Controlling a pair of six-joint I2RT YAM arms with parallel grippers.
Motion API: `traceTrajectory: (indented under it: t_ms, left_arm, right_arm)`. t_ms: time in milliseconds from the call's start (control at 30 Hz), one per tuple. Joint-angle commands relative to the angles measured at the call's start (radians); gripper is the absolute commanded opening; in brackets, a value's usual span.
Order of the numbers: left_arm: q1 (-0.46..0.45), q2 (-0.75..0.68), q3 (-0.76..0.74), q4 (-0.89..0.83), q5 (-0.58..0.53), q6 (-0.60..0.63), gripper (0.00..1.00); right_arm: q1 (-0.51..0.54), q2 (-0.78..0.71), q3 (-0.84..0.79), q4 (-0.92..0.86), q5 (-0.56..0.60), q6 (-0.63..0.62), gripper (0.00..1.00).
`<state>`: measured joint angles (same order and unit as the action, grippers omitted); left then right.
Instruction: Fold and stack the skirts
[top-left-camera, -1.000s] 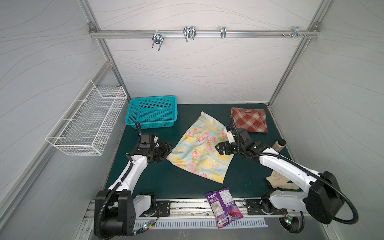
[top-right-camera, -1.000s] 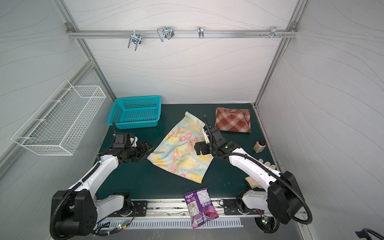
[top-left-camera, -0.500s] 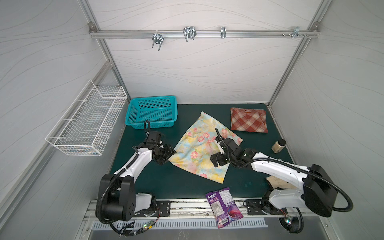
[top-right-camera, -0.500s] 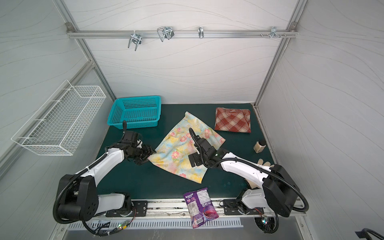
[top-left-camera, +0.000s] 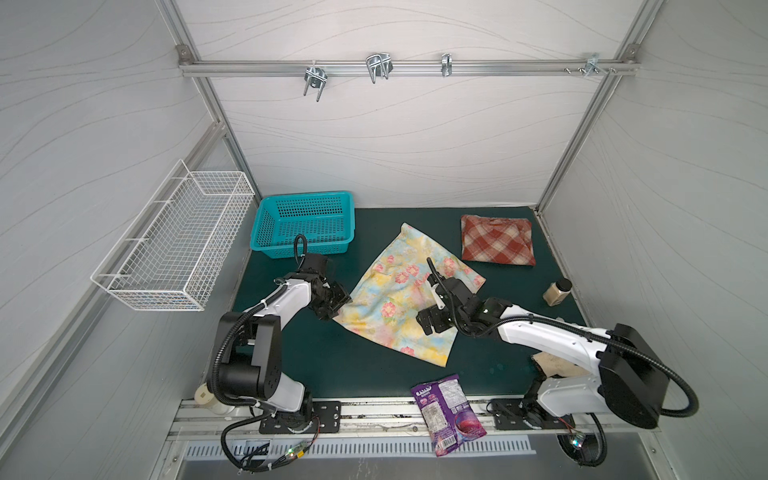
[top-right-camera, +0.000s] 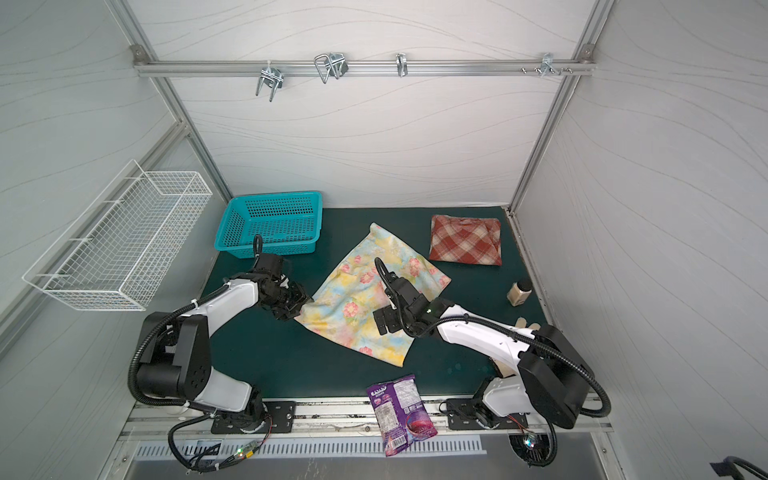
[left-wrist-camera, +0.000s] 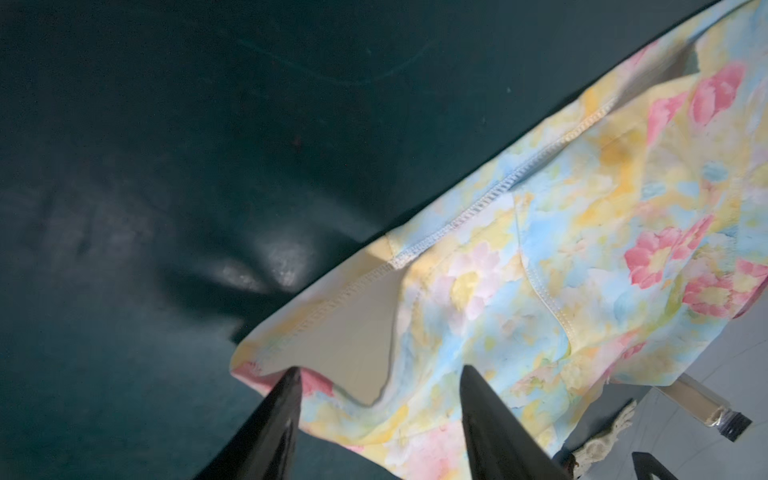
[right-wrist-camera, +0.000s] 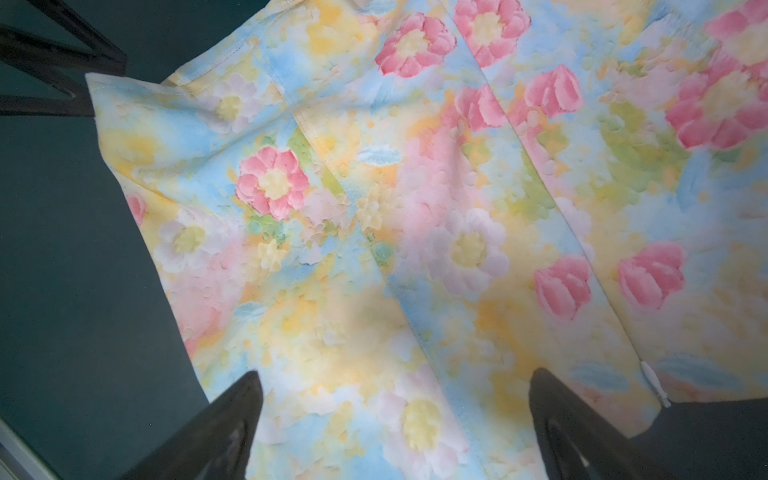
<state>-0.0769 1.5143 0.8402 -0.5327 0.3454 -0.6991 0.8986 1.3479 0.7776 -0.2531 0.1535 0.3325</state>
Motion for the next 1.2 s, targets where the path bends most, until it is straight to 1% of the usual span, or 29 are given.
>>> traceTrajectory:
  t_ms: [0,67,267,300,367,400,433,467,633,800,967,1167]
  left_arm:
    - [-0.004,0.024,0.033,0.013,-0.026,0.013,0.57]
    - [-0.003,0.030,0.031,0.018,-0.023,0.013,0.53]
    - [-0.003,0.042,0.039,0.028,-0.020,0.020,0.33]
    - [-0.003,0.044,0.043,0.025,-0.020,0.023,0.26]
    - [-0.003,0.046,0.046,0.025,-0.014,0.027,0.17]
    - [-0.003,0.043,0.046,0.024,-0.014,0.029,0.10]
    - [-0.003,0.039,0.046,0.022,-0.013,0.031,0.07]
    - [-0.003,0.033,0.044,0.019,-0.010,0.033,0.00]
    - [-0.003,-0.045,0.046,0.000,-0.017,0.035,0.00]
    - [-0.001,-0.140,0.092,-0.022,-0.017,0.010,0.00]
    - [-0.002,-0.224,0.142,-0.031,-0.029,-0.021,0.00]
    - [-0.001,-0.279,0.170,-0.037,-0.036,-0.039,0.00]
  right_arm:
    - [0.009,0.012,-0.009,0.018,-0.005,0.006,0.99]
    - [0.008,0.017,-0.011,0.021,-0.008,0.006,0.99]
    - [0.010,0.029,-0.018,0.028,-0.013,0.012,0.99]
    - [0.010,0.028,-0.020,0.028,-0.014,0.012,0.99]
    - [0.011,0.024,-0.023,0.025,-0.011,0.012,0.99]
    - [0.011,0.018,-0.025,0.025,-0.009,0.010,0.99]
    - [0.011,0.012,-0.027,0.022,-0.009,0.009,0.99]
    - [0.013,0.003,-0.031,0.024,-0.012,0.003,0.99]
    - [0.053,-0.062,-0.064,0.038,-0.020,-0.044,0.99]
    - [0.144,-0.113,-0.101,0.044,-0.014,-0.096,0.99]
    - [0.245,-0.101,-0.123,0.069,0.015,-0.147,0.99]
    - [0.291,-0.053,-0.135,0.099,0.048,-0.165,0.98]
